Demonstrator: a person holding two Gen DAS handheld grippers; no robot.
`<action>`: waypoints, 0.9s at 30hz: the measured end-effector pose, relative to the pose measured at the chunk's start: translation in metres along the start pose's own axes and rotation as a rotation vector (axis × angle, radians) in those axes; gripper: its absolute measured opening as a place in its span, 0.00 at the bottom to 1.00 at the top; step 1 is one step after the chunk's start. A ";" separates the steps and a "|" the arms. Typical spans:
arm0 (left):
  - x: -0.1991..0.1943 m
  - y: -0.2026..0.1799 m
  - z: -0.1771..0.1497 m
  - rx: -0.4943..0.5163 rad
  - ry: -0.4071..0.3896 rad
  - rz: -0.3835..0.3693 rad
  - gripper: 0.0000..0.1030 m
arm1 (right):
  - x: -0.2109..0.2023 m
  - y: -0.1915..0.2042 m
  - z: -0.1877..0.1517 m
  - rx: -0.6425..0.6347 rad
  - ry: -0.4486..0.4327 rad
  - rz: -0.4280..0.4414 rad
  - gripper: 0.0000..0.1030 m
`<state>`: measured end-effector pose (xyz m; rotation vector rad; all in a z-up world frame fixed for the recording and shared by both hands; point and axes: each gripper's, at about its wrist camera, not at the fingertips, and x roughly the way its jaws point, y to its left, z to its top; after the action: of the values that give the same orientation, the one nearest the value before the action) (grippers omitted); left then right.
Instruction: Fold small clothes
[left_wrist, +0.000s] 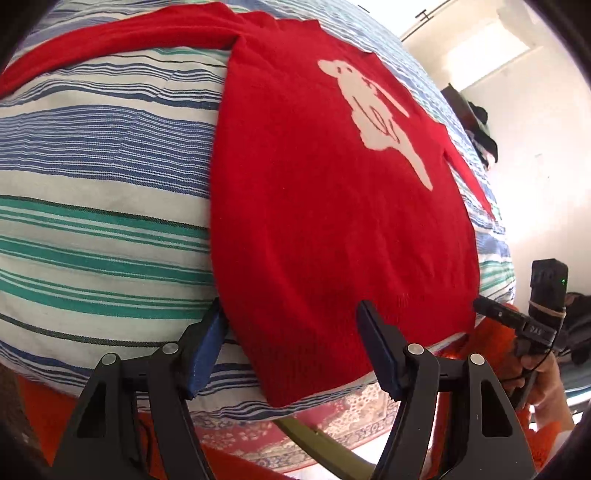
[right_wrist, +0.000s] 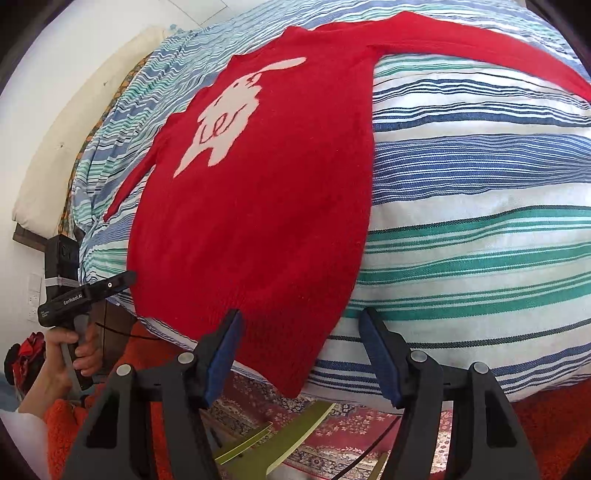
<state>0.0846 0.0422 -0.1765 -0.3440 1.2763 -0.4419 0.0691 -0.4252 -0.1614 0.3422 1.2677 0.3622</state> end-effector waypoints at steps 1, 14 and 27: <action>0.001 -0.002 0.000 0.001 0.010 -0.013 0.38 | 0.001 0.002 -0.001 -0.004 -0.003 0.010 0.52; 0.015 0.017 -0.028 -0.119 0.112 -0.040 0.06 | 0.000 -0.003 -0.007 -0.004 0.068 -0.115 0.07; -0.073 0.006 -0.038 0.030 -0.119 0.240 0.67 | -0.069 0.002 -0.015 -0.045 -0.131 -0.314 0.52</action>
<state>0.0324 0.0839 -0.1280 -0.1855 1.1767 -0.2331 0.0370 -0.4536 -0.1048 0.1225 1.1604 0.0979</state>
